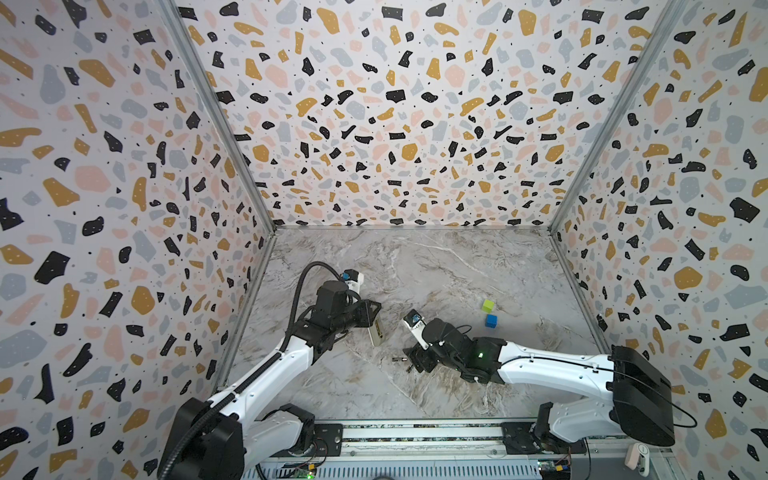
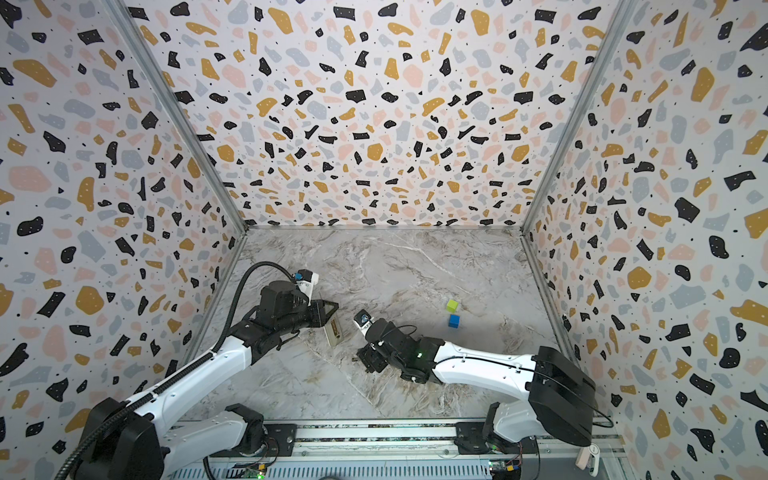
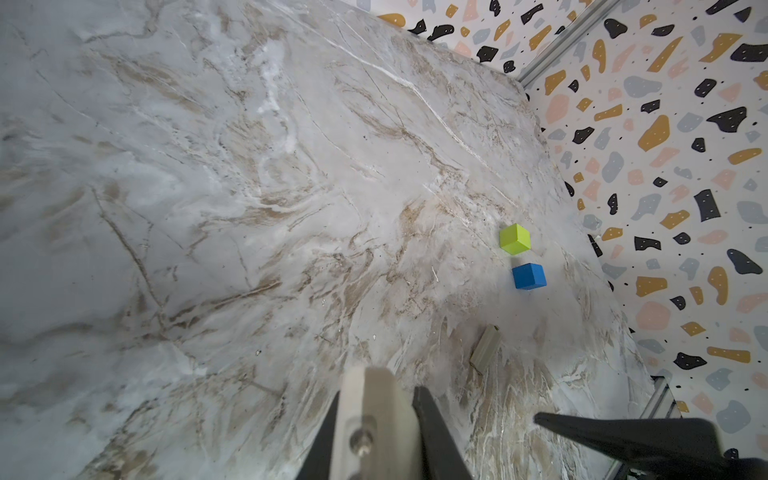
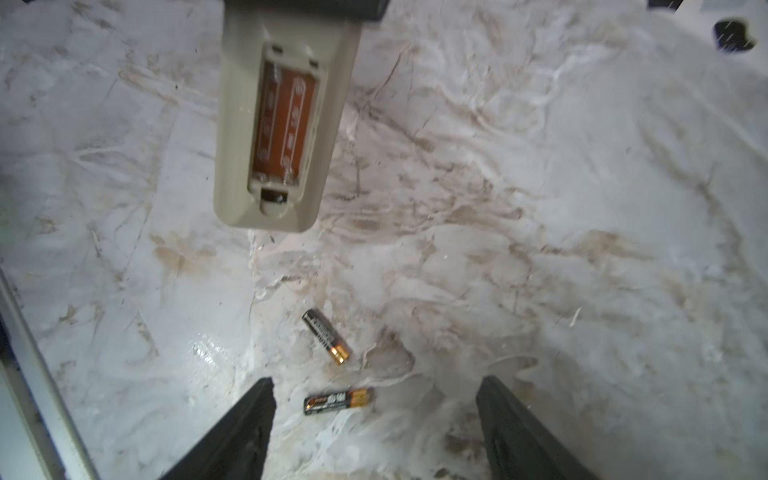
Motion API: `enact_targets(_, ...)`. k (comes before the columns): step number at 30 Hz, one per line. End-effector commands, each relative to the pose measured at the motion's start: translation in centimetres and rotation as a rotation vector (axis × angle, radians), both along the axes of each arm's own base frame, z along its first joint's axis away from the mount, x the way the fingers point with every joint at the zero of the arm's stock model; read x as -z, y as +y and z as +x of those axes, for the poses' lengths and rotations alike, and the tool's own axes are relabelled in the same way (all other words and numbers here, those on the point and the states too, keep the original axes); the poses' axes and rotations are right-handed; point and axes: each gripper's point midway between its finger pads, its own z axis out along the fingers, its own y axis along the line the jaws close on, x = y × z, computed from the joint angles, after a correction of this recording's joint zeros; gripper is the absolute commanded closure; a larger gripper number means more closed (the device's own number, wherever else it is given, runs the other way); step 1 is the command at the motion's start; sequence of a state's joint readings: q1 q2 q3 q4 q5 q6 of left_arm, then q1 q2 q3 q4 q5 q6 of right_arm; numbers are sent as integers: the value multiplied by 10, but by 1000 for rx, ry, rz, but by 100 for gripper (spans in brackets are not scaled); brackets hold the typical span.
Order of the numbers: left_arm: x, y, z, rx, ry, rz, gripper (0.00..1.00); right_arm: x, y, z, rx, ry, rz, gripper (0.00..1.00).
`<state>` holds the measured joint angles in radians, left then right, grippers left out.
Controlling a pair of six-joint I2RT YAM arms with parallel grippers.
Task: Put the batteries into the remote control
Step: 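Lift the right gripper toward the batteries while the left arm draws back, then lower the right gripper onto the nearer AA battery and close on it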
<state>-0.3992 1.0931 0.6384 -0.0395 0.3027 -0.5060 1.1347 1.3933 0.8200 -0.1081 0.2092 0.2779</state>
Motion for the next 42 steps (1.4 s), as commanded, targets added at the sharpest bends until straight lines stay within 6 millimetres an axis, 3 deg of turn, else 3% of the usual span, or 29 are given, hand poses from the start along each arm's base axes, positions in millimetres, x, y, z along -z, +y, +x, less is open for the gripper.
enact_targets(1,-22,4,5,-42,-95,-69,100,12,-5,-9,103,139,14,23)
enact_targets(12,-21,15,-6,-86,-171,-103,100,44,-3,-10,181,207,-44,26)
enact_targets(19,-24,13,-7,-72,-192,-116,100,61,4,-12,203,230,-80,36)
enact_targets(42,-23,13,-8,-66,-200,-114,100,81,4,-12,238,241,-123,49)
